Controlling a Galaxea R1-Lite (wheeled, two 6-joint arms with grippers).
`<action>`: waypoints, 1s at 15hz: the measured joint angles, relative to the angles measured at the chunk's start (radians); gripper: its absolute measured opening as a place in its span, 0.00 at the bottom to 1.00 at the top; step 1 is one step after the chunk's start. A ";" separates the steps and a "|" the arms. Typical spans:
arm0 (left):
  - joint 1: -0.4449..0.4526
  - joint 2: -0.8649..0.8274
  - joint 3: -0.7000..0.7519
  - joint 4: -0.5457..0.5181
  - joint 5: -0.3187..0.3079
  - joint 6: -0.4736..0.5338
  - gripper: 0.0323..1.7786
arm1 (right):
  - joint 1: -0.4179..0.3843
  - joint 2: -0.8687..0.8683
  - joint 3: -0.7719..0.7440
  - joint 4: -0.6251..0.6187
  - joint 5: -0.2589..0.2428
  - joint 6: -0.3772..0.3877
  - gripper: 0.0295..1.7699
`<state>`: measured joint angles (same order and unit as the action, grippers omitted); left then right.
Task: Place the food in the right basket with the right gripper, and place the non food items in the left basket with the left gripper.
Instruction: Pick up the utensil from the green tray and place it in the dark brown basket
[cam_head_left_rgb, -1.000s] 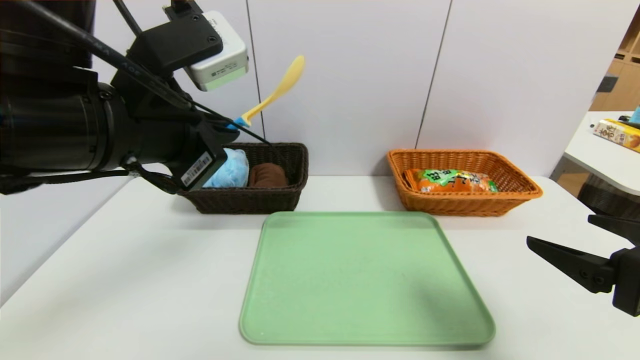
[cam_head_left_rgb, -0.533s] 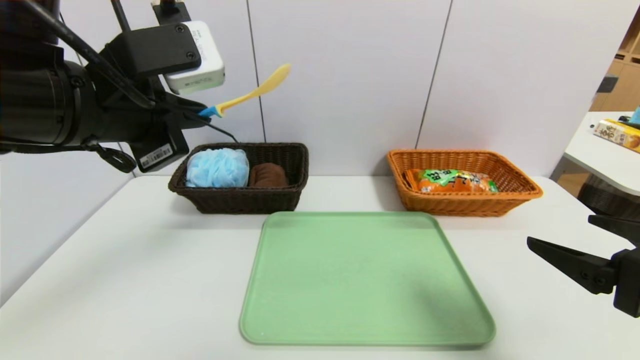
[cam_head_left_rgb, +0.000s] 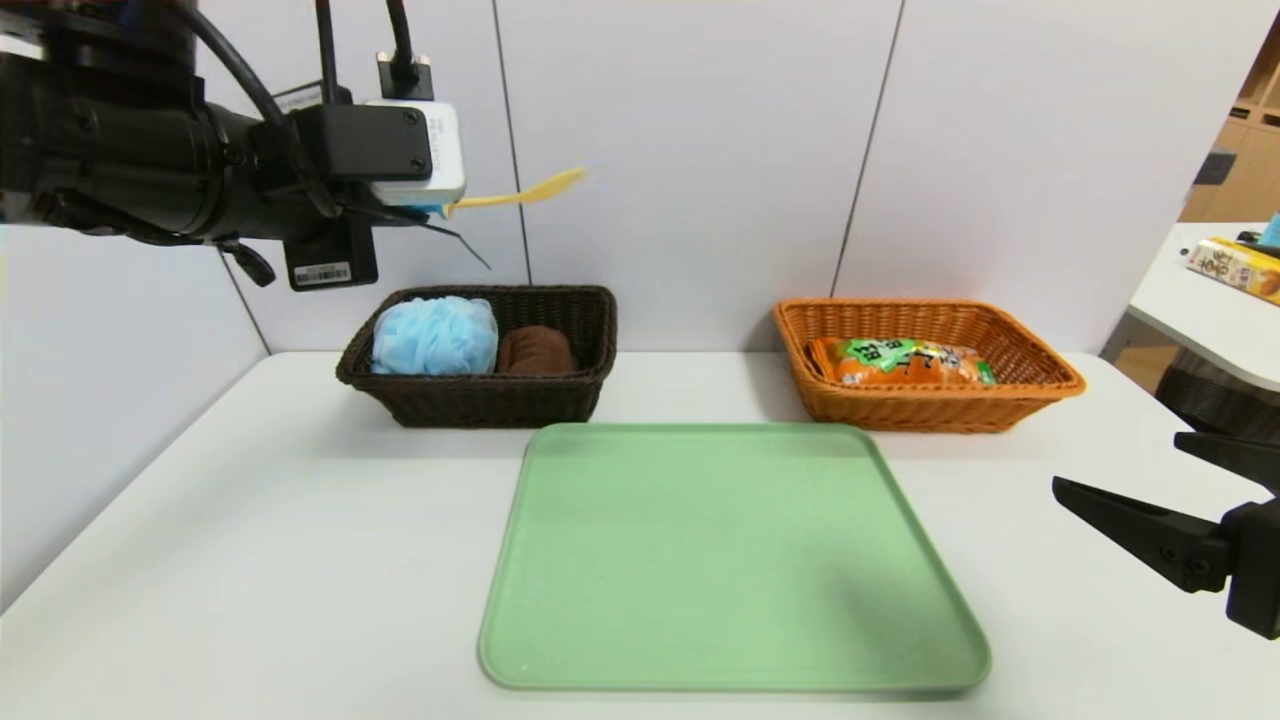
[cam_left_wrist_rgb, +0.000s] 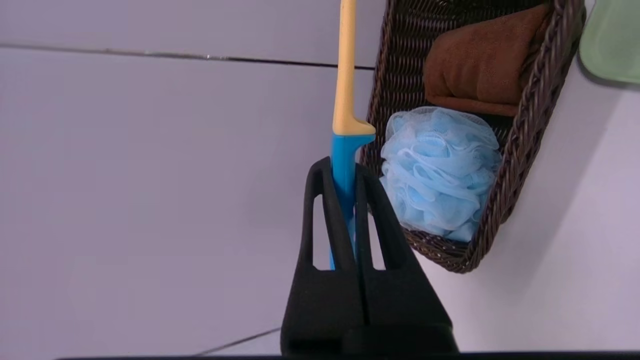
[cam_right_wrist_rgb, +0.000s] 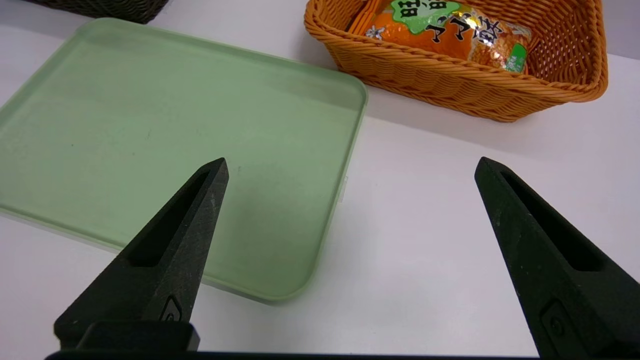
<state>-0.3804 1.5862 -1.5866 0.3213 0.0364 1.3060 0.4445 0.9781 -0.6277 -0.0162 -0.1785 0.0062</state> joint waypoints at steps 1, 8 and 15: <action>0.007 0.019 -0.016 0.023 -0.029 0.001 0.01 | 0.000 0.000 0.002 -0.001 0.000 0.000 0.96; 0.034 0.163 -0.129 0.222 -0.145 0.007 0.01 | 0.000 0.000 0.005 0.000 -0.001 -0.013 0.96; 0.085 0.311 -0.240 0.212 -0.144 0.013 0.01 | 0.000 0.002 0.002 0.000 -0.001 -0.016 0.96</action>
<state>-0.2957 1.8972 -1.8270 0.5330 -0.1072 1.3191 0.4445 0.9800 -0.6257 -0.0164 -0.1798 -0.0096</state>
